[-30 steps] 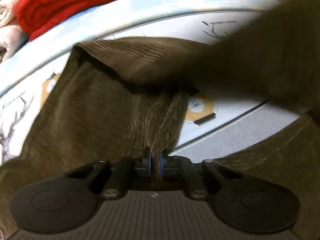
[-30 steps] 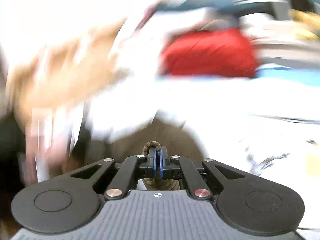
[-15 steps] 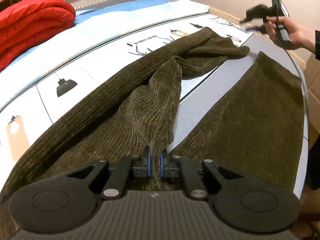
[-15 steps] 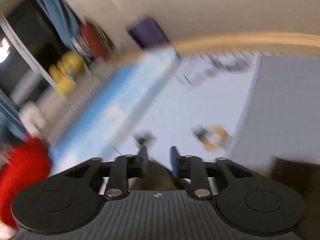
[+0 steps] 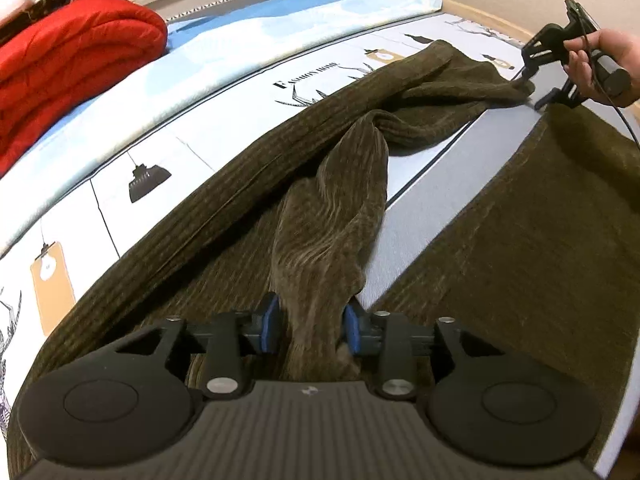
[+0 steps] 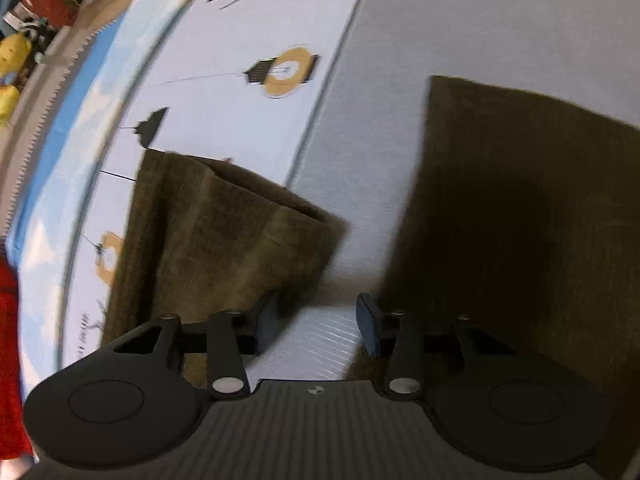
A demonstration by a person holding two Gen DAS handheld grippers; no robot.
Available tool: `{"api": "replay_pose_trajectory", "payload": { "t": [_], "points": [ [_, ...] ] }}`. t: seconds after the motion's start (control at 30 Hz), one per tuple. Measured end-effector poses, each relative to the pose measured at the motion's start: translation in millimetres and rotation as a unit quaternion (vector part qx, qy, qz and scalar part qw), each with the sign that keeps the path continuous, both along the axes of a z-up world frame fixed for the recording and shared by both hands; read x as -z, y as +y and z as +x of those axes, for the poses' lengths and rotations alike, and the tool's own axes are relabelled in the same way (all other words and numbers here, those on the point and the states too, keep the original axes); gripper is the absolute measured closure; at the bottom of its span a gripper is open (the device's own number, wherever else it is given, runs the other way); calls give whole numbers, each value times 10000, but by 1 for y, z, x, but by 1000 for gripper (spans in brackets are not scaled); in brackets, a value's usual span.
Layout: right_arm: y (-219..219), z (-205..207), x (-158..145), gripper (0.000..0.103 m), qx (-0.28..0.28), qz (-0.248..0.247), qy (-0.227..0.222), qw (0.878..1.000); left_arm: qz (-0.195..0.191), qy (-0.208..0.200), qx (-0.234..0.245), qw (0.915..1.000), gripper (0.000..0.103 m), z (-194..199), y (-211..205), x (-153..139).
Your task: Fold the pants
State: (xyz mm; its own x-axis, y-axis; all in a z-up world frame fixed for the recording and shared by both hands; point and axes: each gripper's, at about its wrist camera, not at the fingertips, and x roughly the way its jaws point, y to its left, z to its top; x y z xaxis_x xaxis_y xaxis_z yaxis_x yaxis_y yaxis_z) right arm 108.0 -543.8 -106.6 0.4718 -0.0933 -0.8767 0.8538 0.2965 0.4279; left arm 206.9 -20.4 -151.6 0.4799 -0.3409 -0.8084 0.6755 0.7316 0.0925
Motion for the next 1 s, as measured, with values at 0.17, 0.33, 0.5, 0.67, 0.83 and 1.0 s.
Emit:
{"api": "replay_pose_trajectory", "payload": {
  "t": [0.17, 0.33, 0.5, 0.67, 0.83, 1.0],
  "points": [
    [-11, 22, 0, 93, -291, -413, -1108, 9926, 397, -576, -50, 9975, 93, -1, -10, 5],
    [-14, 25, -89, 93, -788, -1721, -3050, 9334, -489, -443, -335, 9973, 94, 8, 20, -14],
    [-57, 19, -40, 92, 96, -1775, -233, 9838, -516, 261, 672, 9961, 87, -12, 4, -6],
    [-69, 8, -24, 80, 514, -1498, 277, 9870, -697, 559, 619, 9941, 62, -7, 11, -13],
    [-43, 18, -58, 55, 259, -2415, -152, 9699, -1467, 474, -160, 9879, 45, 11, 59, -37],
    [-10, 45, -64, 54, -1061, -2324, -1007, 9616, -1381, 119, -2361, 9618, 34, 38, 152, -49]
  ]
}}
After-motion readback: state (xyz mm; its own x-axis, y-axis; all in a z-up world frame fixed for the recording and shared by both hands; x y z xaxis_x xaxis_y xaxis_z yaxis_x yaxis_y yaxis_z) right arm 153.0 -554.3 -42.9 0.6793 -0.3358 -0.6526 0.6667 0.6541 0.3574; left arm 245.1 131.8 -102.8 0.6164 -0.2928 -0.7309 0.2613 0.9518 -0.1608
